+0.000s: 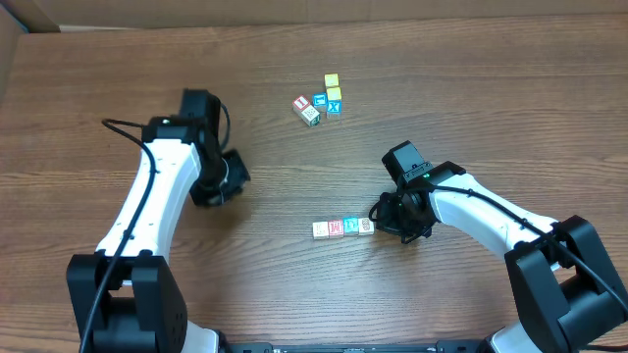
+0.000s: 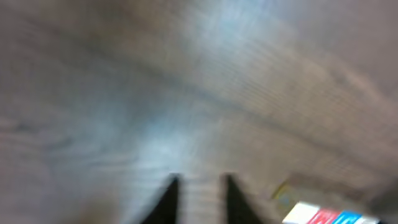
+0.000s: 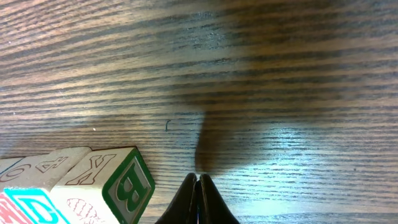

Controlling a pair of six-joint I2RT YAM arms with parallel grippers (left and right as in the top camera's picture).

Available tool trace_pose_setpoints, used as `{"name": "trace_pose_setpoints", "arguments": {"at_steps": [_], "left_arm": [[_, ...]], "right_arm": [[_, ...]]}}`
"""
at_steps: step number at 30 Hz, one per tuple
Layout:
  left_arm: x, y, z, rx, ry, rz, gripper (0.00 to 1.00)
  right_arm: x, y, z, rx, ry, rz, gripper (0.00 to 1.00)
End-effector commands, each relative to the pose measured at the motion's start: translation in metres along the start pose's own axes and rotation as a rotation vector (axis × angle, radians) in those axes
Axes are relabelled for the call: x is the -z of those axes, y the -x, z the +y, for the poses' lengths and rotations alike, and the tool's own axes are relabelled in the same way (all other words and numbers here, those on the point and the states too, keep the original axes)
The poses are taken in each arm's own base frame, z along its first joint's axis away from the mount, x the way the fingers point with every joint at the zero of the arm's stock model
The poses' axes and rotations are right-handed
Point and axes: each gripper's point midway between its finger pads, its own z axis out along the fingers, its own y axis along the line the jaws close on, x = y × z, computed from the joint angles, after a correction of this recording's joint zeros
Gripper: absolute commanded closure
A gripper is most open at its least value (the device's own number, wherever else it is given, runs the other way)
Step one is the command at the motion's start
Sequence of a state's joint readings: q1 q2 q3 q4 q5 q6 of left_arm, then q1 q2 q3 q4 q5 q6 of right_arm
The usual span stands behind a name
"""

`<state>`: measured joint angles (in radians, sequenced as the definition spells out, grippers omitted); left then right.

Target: Flip 4 blocks

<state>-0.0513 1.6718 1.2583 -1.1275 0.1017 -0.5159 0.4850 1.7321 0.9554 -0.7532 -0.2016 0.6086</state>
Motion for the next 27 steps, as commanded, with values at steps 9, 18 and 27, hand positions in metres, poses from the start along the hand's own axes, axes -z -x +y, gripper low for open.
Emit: {"name": "trace_pose_setpoints", "arguments": {"at_steps": [9, 18, 27], "left_arm": [[-0.065, -0.065, -0.041, -0.287, -0.018, 0.046, 0.96], [-0.078, -0.083, -0.080, -0.340, -0.076, -0.016, 0.96], [-0.084, -0.096, -0.077, -0.338, -0.049, 0.002, 0.96]], "right_arm": [[0.007, 0.009, 0.008, -0.009, 0.038, -0.044, 0.96], [0.008, 0.006, 0.018, -0.004, 0.088, -0.021, 0.96], [0.008, 0.009, 0.023, 0.003, 0.114, -0.032, 0.96]]}}
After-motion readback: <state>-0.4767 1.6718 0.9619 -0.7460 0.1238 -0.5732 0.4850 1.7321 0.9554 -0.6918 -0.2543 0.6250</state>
